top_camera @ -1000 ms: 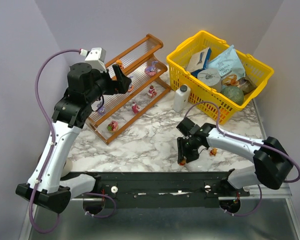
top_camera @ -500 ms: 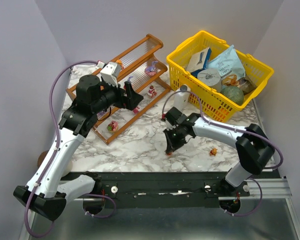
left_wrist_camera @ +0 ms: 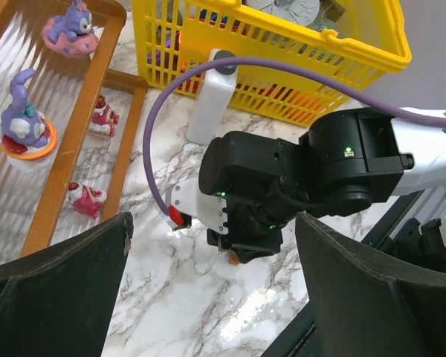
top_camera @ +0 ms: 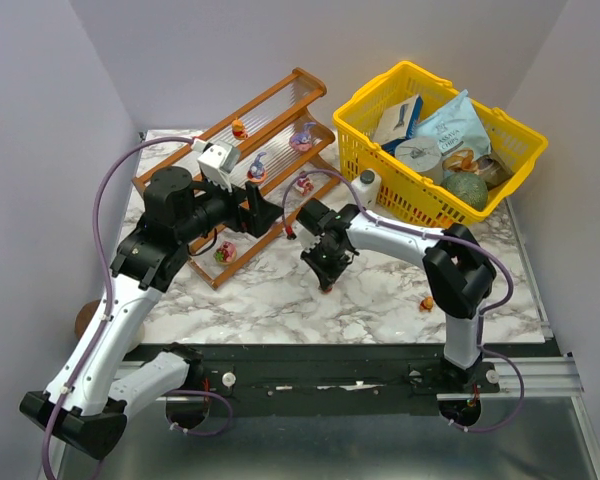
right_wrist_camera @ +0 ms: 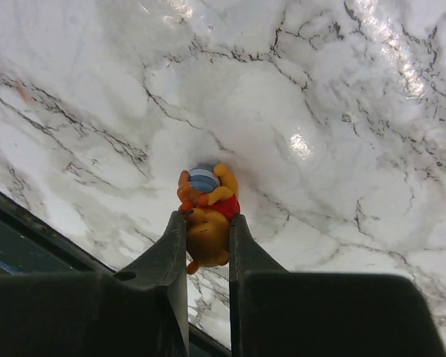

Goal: Place and organize the plastic toys onto the shelf

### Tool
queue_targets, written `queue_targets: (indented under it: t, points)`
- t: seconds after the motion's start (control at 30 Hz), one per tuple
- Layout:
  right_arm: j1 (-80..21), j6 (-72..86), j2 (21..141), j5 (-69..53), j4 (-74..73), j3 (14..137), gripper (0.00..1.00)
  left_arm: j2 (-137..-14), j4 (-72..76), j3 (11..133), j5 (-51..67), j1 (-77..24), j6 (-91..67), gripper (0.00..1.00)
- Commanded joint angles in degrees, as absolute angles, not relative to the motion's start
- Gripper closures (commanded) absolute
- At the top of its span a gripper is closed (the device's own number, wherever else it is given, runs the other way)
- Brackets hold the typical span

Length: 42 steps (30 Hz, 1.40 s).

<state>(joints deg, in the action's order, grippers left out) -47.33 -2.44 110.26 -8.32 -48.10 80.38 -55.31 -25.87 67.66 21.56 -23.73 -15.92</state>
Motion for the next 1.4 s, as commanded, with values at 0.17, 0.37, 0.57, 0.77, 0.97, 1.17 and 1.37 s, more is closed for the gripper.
queue_targets:
  t: [0.17,0.37,0.57,0.77,0.97,1.17,1.37]
  points:
    - [-48.4,-5.1,106.6,-5.4,-48.4,80.9,0.32,-55.2,-26.4,67.1,22.4,-24.0,-14.1,0.01]
    - [-48.5,-2.5,100.9,-10.0,-46.0,80.0,0.13,-54.4,-24.0,65.2,25.6,-23.9,-13.4,0.01]
    - [-48.0,3.0,92.3,-10.1,-44.6,76.1,0.05,-53.4,-19.6,61.7,31.0,-24.0,-14.1,0.01]
    - [-43.2,14.7,81.1,-4.7,-44.5,70.0,0.08,-53.2,-14.0,56.3,36.3,-25.3,-15.1,0.01]
    - [-34.5,26.8,71.5,3.1,-45.4,66.4,0.11,-59.2,-7.2,51.6,34.0,-31.9,-15.3,0.01]
    - [-31.5,33.4,67.2,6.6,-46.6,66.8,0.1,-72.5,-6.8,52.5,36.2,-37.6,-9.4,0.03]
    - [-29.7,33.9,65.7,4.7,-46.9,66.6,0.09,-82.0,-0.6,50.8,35.9,-38.3,-7.5,0.11]
